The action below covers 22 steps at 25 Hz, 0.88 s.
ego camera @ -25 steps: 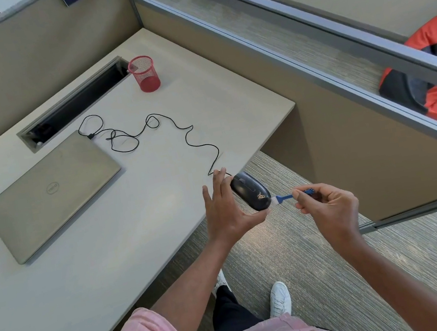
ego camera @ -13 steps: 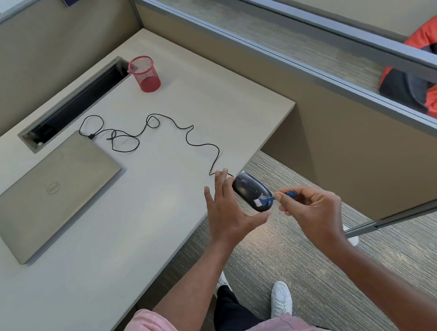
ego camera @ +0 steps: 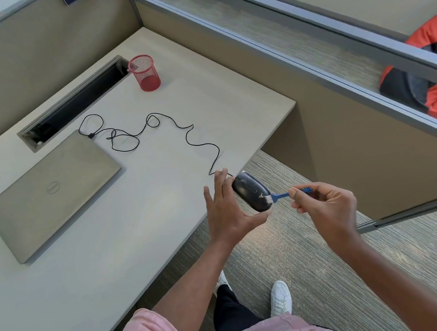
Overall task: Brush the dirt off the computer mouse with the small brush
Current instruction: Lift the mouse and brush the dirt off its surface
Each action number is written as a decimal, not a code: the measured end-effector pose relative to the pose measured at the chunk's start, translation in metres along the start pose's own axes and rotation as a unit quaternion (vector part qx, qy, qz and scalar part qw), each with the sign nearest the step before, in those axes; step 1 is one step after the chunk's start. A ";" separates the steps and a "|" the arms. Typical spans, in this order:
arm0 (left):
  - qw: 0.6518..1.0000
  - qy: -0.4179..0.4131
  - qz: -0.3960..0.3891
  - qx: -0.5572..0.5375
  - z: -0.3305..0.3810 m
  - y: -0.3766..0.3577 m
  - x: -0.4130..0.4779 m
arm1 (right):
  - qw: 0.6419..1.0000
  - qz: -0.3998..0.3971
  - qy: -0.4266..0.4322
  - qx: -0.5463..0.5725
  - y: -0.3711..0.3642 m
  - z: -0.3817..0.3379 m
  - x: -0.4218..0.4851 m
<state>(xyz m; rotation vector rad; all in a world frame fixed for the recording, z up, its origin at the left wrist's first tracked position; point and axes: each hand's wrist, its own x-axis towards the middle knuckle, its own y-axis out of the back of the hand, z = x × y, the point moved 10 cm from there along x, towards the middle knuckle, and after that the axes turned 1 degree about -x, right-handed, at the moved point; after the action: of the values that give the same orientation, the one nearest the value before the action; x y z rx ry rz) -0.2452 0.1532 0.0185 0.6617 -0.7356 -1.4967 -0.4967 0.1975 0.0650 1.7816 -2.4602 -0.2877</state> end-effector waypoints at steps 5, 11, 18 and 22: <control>1.000 -0.001 -0.004 -0.002 0.003 -0.001 -0.001 | 1.000 -0.017 0.000 -0.002 -0.021 -0.005 0.001; 1.000 -0.002 -0.005 0.001 0.001 -0.001 -0.002 | 0.999 0.014 -0.032 -0.008 -0.003 0.004 0.007; 1.000 -0.002 -0.004 -0.006 -0.004 -0.002 -0.004 | 0.998 0.027 -0.063 0.013 0.013 0.010 0.008; 1.000 -0.007 -0.005 0.000 -0.003 -0.003 -0.005 | 0.996 -0.002 -0.072 0.048 -0.009 0.007 0.006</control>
<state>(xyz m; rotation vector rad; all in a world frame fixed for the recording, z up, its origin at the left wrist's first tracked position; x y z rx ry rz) -0.2448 0.1583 0.0142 0.6569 -0.7433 -1.5124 -0.4915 0.1903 0.0565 1.8655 -2.6094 -0.3142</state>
